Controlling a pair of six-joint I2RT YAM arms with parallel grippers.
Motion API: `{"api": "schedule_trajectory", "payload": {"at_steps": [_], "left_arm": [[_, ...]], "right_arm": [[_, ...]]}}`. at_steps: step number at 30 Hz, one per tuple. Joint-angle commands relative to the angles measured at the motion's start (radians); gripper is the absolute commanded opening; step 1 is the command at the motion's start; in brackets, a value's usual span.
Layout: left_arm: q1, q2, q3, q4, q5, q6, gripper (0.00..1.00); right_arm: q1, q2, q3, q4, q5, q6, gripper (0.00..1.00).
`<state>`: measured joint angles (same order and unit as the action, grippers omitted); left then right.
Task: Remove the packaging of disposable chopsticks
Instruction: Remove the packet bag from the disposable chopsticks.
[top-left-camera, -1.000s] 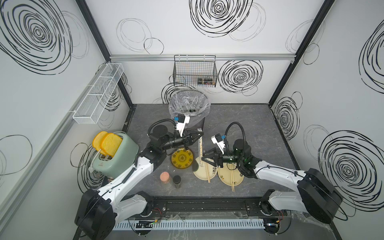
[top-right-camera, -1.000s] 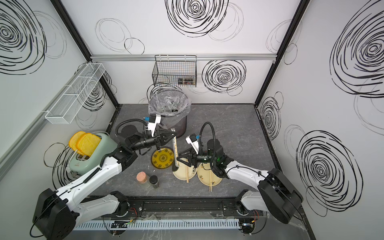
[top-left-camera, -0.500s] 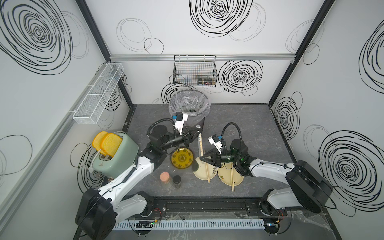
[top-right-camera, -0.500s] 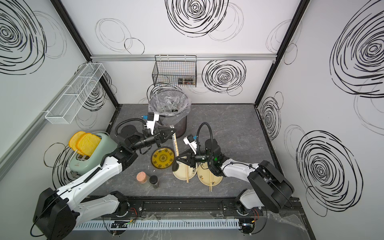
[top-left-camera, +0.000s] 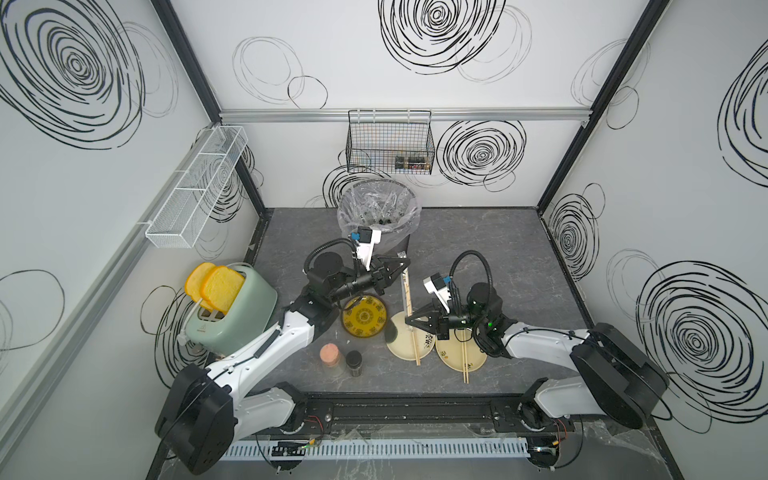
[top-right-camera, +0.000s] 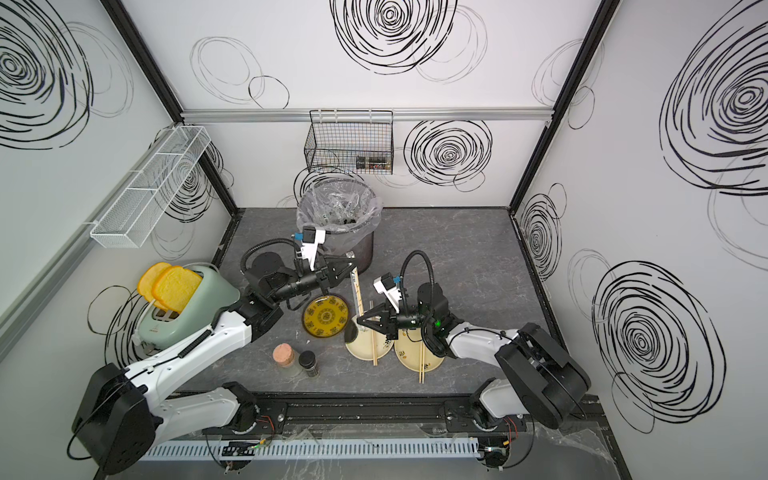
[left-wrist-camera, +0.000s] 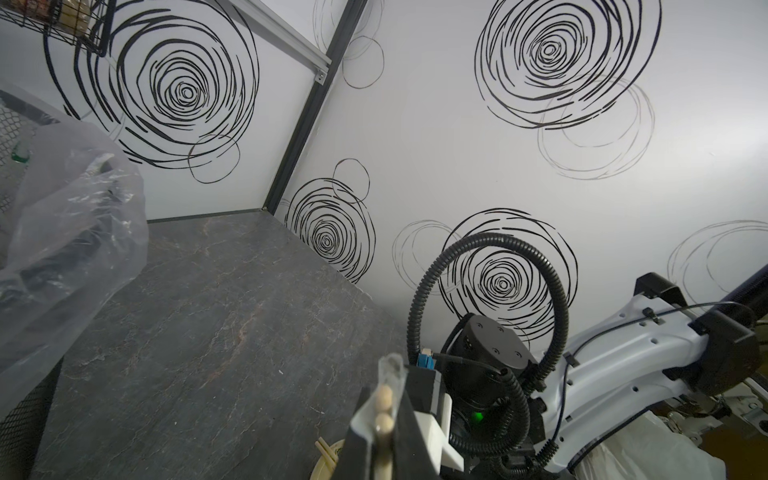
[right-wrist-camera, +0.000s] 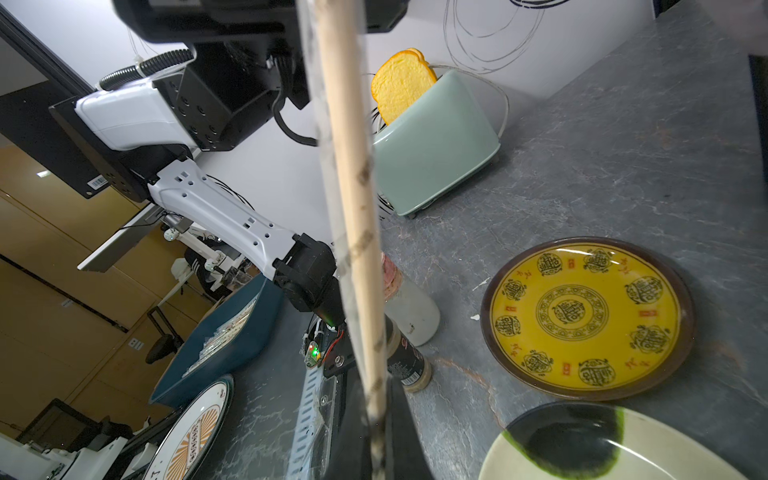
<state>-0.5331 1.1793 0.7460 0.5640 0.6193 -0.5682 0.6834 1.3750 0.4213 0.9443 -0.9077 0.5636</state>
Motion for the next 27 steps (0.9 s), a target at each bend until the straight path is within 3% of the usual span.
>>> {"api": "schedule_trajectory", "payload": {"at_steps": [1, 14, 27], "left_arm": [[-0.028, 0.005, -0.027, 0.07, 0.037, -0.021, 0.06], [-0.127, 0.027, -0.177, 0.197, 0.036, -0.097, 0.13], [-0.147, 0.009, -0.208, 0.195, 0.042, -0.097, 0.15]], "right_arm": [[-0.022, -0.037, -0.011, 0.052, 0.058, 0.029, 0.0], [-0.04, -0.082, -0.047, 0.076, 0.092, 0.033, 0.0], [-0.042, -0.088, -0.056, 0.076, 0.101, 0.03, 0.0]]}}
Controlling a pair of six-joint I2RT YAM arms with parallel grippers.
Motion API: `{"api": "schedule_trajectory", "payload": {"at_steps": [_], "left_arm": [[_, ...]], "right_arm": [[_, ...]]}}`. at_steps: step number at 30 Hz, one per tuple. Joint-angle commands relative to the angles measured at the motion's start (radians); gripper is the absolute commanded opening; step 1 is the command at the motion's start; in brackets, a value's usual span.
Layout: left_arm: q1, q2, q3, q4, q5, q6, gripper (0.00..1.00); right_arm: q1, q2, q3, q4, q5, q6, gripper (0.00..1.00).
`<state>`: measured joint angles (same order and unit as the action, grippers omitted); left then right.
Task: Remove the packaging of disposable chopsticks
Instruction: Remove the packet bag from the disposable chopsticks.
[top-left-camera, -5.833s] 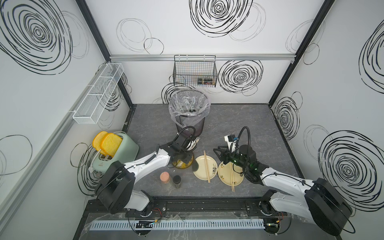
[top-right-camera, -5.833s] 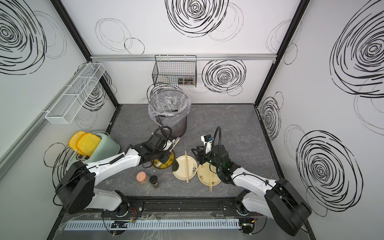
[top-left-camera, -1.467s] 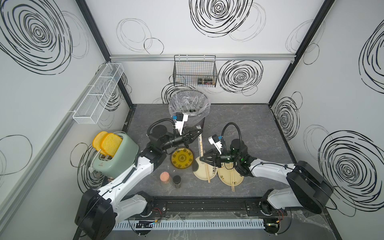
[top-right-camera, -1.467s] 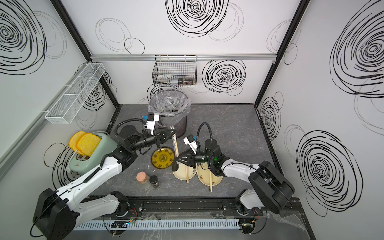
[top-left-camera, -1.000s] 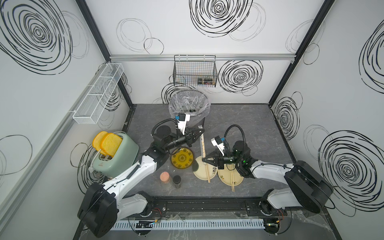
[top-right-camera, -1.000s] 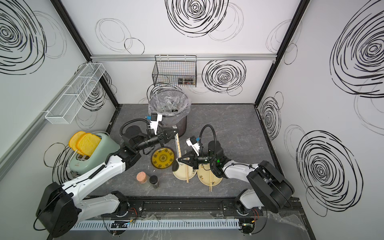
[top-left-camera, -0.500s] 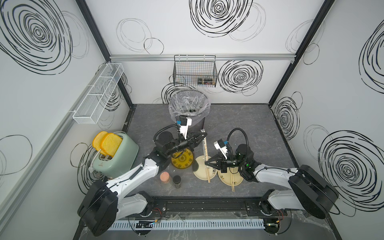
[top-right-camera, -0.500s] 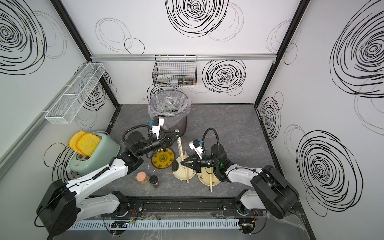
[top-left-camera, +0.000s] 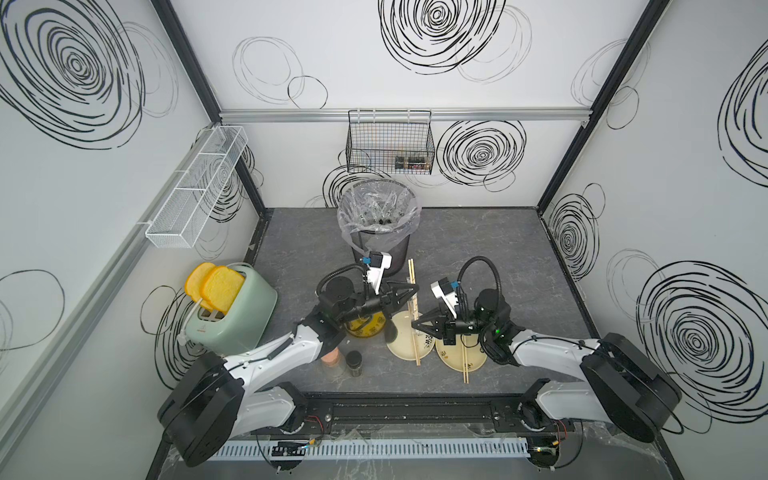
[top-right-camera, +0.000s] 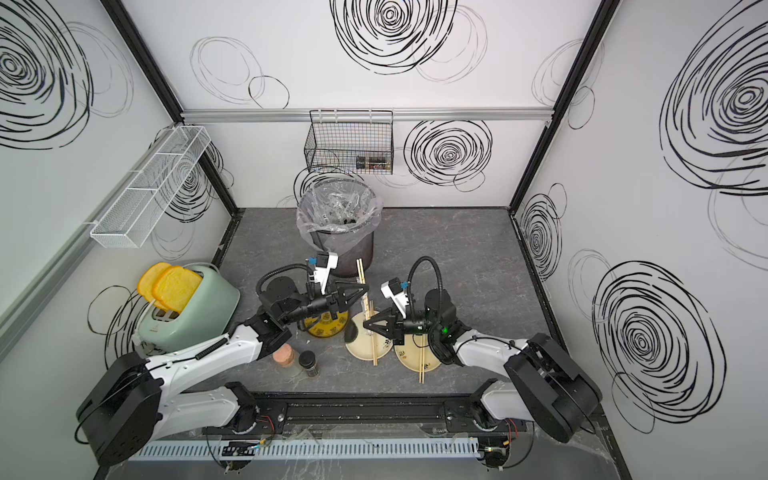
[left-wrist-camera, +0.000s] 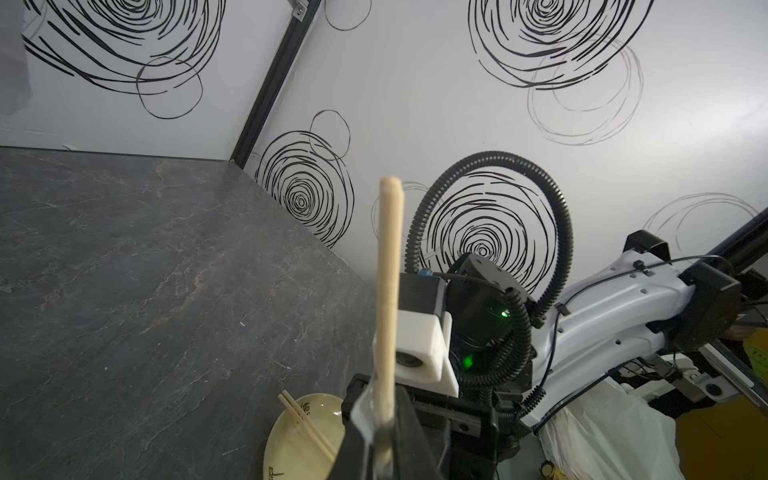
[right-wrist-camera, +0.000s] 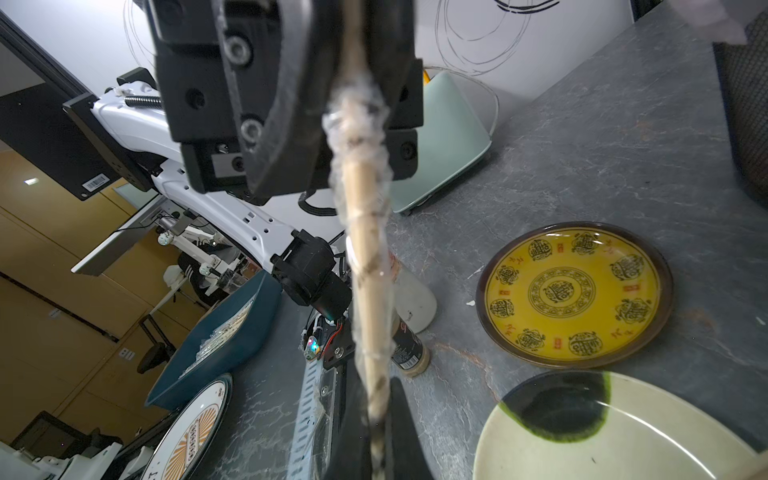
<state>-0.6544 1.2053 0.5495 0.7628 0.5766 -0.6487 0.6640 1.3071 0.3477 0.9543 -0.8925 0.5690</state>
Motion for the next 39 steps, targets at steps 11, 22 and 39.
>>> {"api": "schedule_trajectory", "payload": {"at_steps": [11, 22, 39], "left_arm": [[0.059, -0.082, 0.13, -0.215, 0.073, 0.106, 0.59], [0.101, 0.018, 0.229, -0.269, 0.102, 0.13, 0.66], [0.015, 0.055, 0.038, -0.053, 0.103, 0.02, 0.15]], "right_arm": [[-0.01, -0.022, 0.018, 0.04, 0.111, -0.001, 0.0], [0.008, -0.01, 0.027, 0.04, 0.114, -0.014, 0.0], [0.009, -0.04, 0.013, 0.025, 0.153, -0.024, 0.0]]}}
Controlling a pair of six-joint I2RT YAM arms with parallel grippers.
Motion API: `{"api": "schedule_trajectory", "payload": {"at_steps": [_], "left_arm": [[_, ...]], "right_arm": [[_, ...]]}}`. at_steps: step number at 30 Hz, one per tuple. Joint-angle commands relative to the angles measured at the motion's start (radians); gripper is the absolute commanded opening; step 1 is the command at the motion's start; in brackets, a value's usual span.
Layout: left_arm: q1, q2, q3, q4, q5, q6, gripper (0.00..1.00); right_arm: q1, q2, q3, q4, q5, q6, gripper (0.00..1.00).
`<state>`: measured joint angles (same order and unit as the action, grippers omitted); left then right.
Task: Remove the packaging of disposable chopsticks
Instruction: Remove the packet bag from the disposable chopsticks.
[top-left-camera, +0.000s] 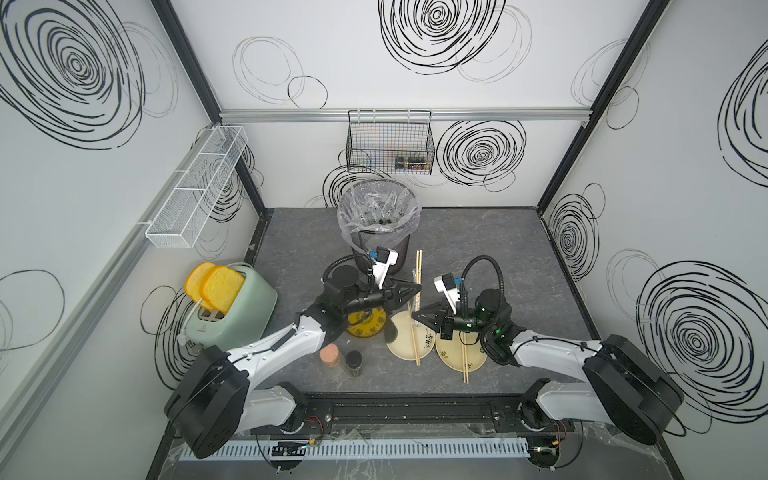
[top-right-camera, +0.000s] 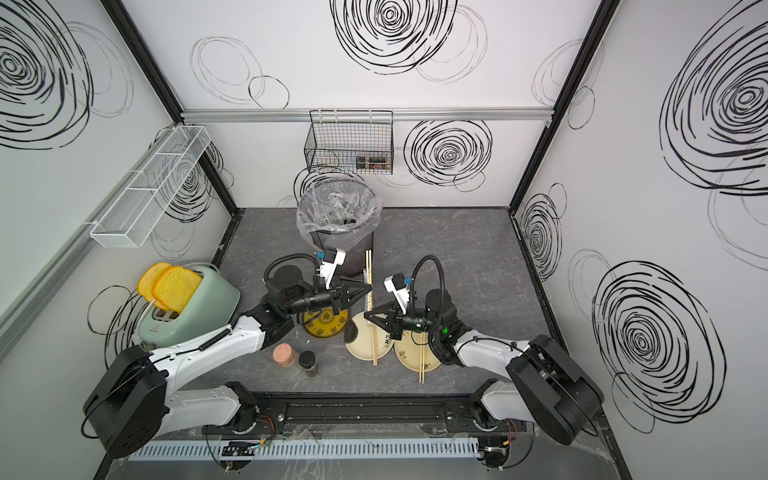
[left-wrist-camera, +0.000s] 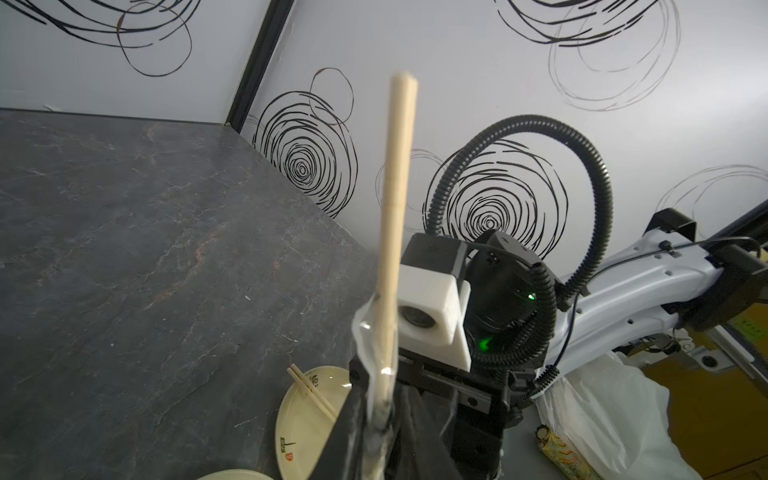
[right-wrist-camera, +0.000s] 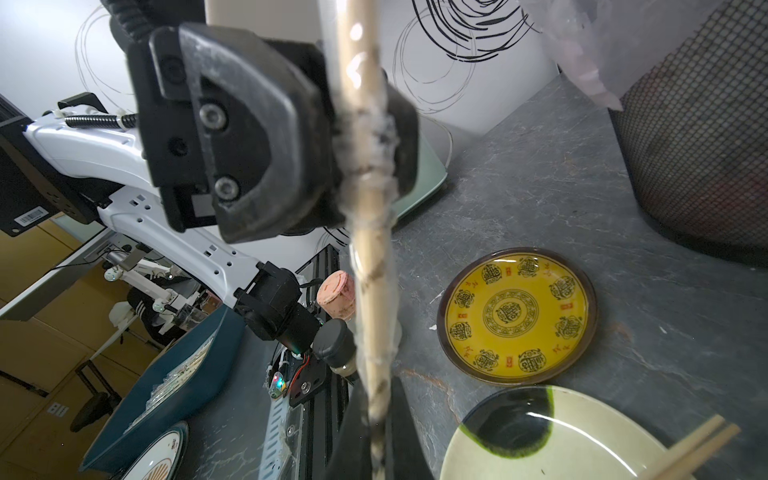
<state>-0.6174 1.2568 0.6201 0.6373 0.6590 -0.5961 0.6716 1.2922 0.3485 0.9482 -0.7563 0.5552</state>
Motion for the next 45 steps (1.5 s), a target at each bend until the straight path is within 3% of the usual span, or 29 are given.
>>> {"api": "schedule_trajectory", "payload": {"at_steps": [1, 20, 38, 45], "left_arm": [[-0.025, 0.003, -0.04, 0.076, 0.019, -0.035, 0.14], [-0.118, 0.007, -0.163, 0.1, -0.046, -0.052, 0.1], [-0.184, 0.033, -0.235, 0.141, -0.061, -0.089, 0.15], [-0.177, -0.033, -0.201, 0.085, -0.082, -0.047, 0.19]], "right_arm": [[0.001, -0.029, 0.011, 0.031, 0.019, -0.011, 0.0], [-0.007, -0.05, -0.001, 0.031, 0.038, -0.011, 0.0], [-0.025, -0.077, -0.021, 0.046, 0.05, 0.004, 0.0], [-0.021, -0.067, -0.016, 0.046, 0.05, 0.0, 0.0]]}}
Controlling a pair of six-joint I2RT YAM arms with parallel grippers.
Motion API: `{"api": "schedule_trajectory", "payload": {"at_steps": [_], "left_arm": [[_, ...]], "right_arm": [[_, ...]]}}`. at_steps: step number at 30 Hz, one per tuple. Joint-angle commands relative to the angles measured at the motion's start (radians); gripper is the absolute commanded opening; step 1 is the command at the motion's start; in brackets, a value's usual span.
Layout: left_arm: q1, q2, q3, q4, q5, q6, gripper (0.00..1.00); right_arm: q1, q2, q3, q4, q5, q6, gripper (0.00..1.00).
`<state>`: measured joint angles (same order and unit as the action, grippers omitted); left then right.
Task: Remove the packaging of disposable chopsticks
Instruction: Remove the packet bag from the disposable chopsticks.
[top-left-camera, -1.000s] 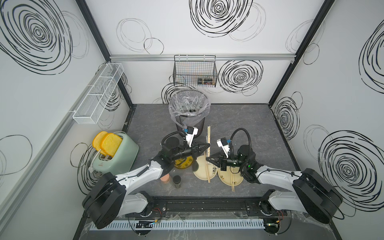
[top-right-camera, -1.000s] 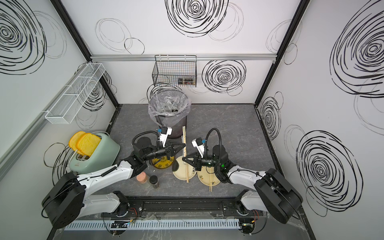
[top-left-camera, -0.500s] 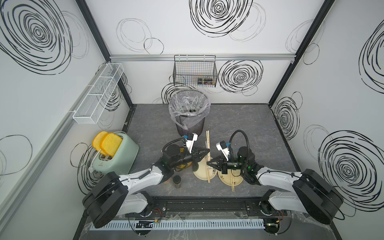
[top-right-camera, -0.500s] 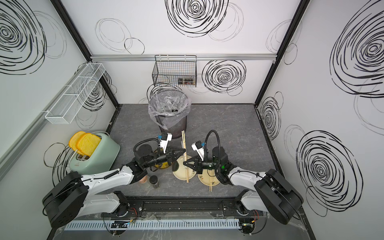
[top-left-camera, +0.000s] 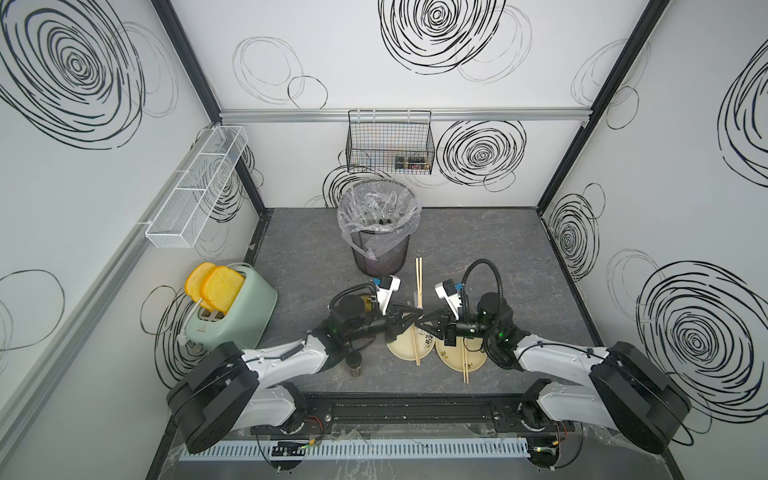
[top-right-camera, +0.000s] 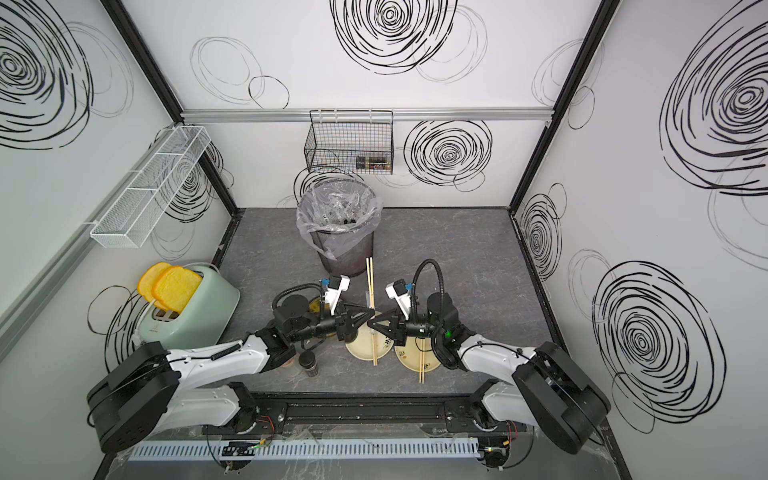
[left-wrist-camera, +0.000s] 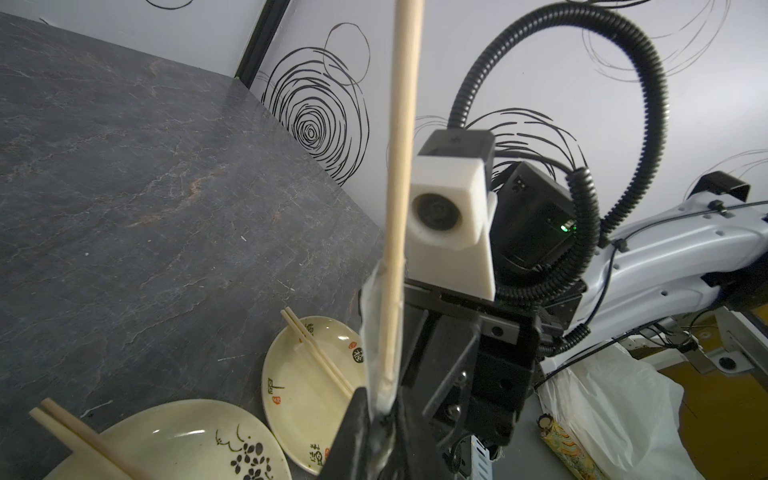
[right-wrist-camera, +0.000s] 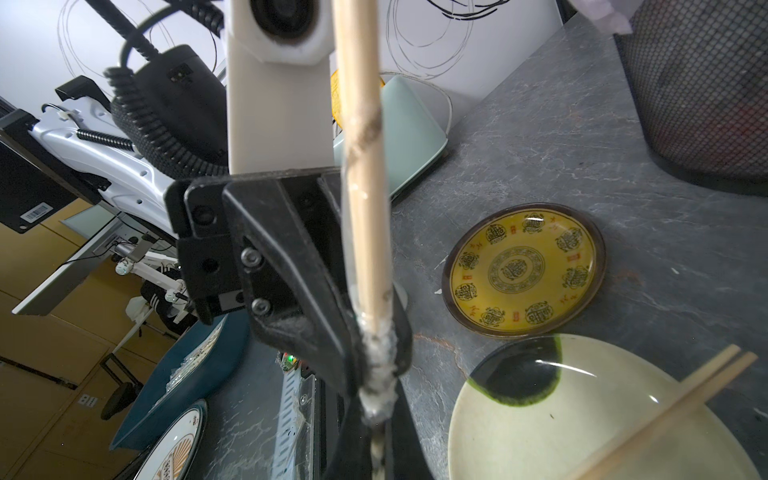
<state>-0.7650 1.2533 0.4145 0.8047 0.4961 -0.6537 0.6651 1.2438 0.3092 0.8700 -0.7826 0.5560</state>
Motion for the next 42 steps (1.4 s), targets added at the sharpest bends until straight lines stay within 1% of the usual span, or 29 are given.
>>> {"api": "schedule_trajectory", "payload": {"at_steps": [1, 3, 6, 10, 11, 13, 17, 19, 22, 24, 27, 29, 31, 34, 38, 42], "left_arm": [[-0.017, -0.041, 0.032, -0.113, 0.081, 0.029, 0.22], [0.009, -0.055, 0.087, -0.179, 0.085, 0.064, 0.3], [0.055, -0.07, 0.168, -0.292, 0.091, 0.115, 0.48], [0.117, -0.084, 0.248, -0.374, 0.104, 0.16, 0.62], [0.128, -0.086, 0.261, -0.388, 0.106, 0.169, 0.64], [0.147, -0.091, 0.291, -0.414, 0.11, 0.191, 0.67], [0.174, -0.067, 0.334, -0.432, 0.114, 0.211, 0.69], [0.178, -0.043, 0.351, -0.423, 0.127, 0.213, 0.67], [0.176, -0.008, 0.361, -0.384, 0.153, 0.2, 0.59], [0.175, 0.012, 0.36, -0.355, 0.167, 0.186, 0.51], [0.166, 0.027, 0.354, -0.333, 0.176, 0.177, 0.43], [0.16, 0.033, 0.348, -0.334, 0.175, 0.178, 0.34], [0.152, 0.032, 0.33, -0.327, 0.174, 0.172, 0.25], [0.138, 0.028, 0.294, -0.31, 0.167, 0.161, 0.16], [0.117, 0.027, 0.247, -0.279, 0.158, 0.14, 0.13], [0.094, 0.025, 0.209, -0.261, 0.148, 0.122, 0.13]], "right_arm": [[-0.012, -0.015, 0.025, 0.119, 0.077, -0.006, 0.0], [0.001, -0.014, 0.032, 0.103, 0.083, -0.021, 0.0], [0.023, -0.018, 0.042, 0.073, 0.097, -0.046, 0.0], [0.034, -0.018, 0.044, 0.068, 0.102, -0.054, 0.0], [0.034, -0.018, 0.044, 0.067, 0.1, -0.055, 0.0], [0.035, -0.018, 0.046, 0.068, 0.098, -0.054, 0.0], [0.037, -0.018, 0.045, 0.069, 0.096, -0.054, 0.0], [0.038, -0.018, 0.046, 0.069, 0.095, -0.054, 0.0], [0.038, -0.021, 0.044, 0.069, 0.097, -0.054, 0.0], [0.038, -0.021, 0.044, 0.069, 0.097, -0.054, 0.0], [0.038, -0.023, 0.044, 0.069, 0.099, -0.054, 0.0], [0.038, -0.023, 0.044, 0.069, 0.1, -0.053, 0.0], [0.038, -0.025, 0.043, 0.068, 0.102, -0.054, 0.0], [0.038, -0.03, 0.041, 0.066, 0.108, -0.054, 0.0], [0.038, -0.033, 0.039, 0.066, 0.113, -0.053, 0.0], [0.037, -0.036, 0.038, 0.066, 0.115, -0.053, 0.0]]}}
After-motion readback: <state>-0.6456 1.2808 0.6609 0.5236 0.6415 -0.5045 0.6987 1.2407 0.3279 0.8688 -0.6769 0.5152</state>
